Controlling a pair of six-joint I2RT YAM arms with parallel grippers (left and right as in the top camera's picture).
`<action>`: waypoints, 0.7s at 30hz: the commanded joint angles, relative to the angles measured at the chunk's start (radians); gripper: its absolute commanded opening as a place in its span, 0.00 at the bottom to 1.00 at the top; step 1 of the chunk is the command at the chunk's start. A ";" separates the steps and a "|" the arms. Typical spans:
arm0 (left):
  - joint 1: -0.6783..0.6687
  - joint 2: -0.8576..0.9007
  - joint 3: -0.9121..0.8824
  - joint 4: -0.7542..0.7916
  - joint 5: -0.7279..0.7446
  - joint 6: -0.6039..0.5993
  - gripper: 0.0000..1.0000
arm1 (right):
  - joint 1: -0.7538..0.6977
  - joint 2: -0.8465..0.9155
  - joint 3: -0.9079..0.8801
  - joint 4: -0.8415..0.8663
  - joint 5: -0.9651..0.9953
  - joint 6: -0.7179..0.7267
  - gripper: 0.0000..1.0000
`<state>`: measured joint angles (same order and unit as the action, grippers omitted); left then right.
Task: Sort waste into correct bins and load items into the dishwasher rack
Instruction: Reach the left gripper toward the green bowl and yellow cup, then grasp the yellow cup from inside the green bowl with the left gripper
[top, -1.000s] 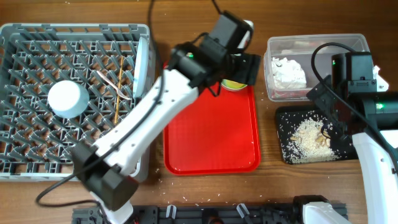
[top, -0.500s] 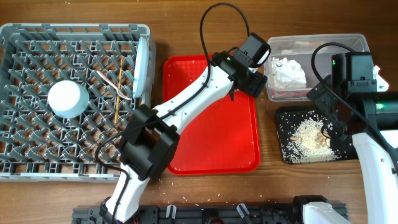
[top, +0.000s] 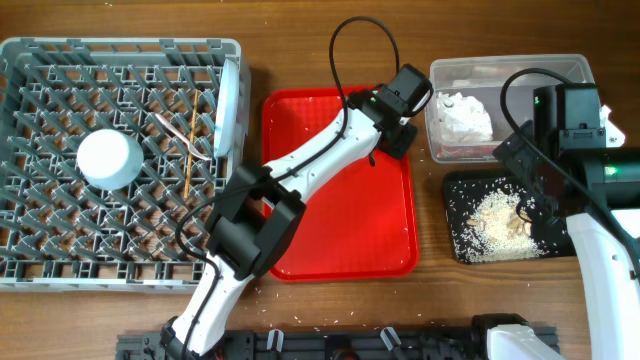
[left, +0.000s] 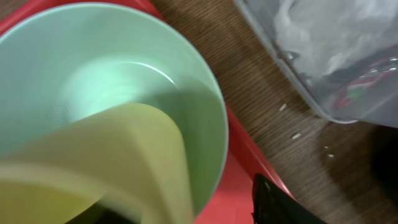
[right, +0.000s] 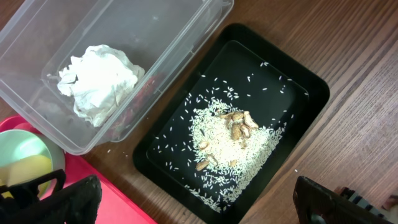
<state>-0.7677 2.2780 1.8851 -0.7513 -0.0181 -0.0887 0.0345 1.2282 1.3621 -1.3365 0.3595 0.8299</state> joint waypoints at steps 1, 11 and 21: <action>0.000 0.003 0.013 0.027 -0.021 0.003 0.53 | -0.003 -0.008 0.005 0.006 -0.002 0.008 1.00; 0.000 -0.056 0.013 0.030 -0.022 0.003 0.44 | -0.003 -0.008 0.005 0.014 -0.002 0.009 1.00; 0.000 -0.059 0.013 0.012 -0.067 0.003 0.32 | -0.003 -0.008 0.005 0.016 -0.002 0.008 1.00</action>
<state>-0.7677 2.2627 1.8851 -0.7330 -0.0498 -0.0872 0.0345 1.2282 1.3621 -1.3224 0.3595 0.8299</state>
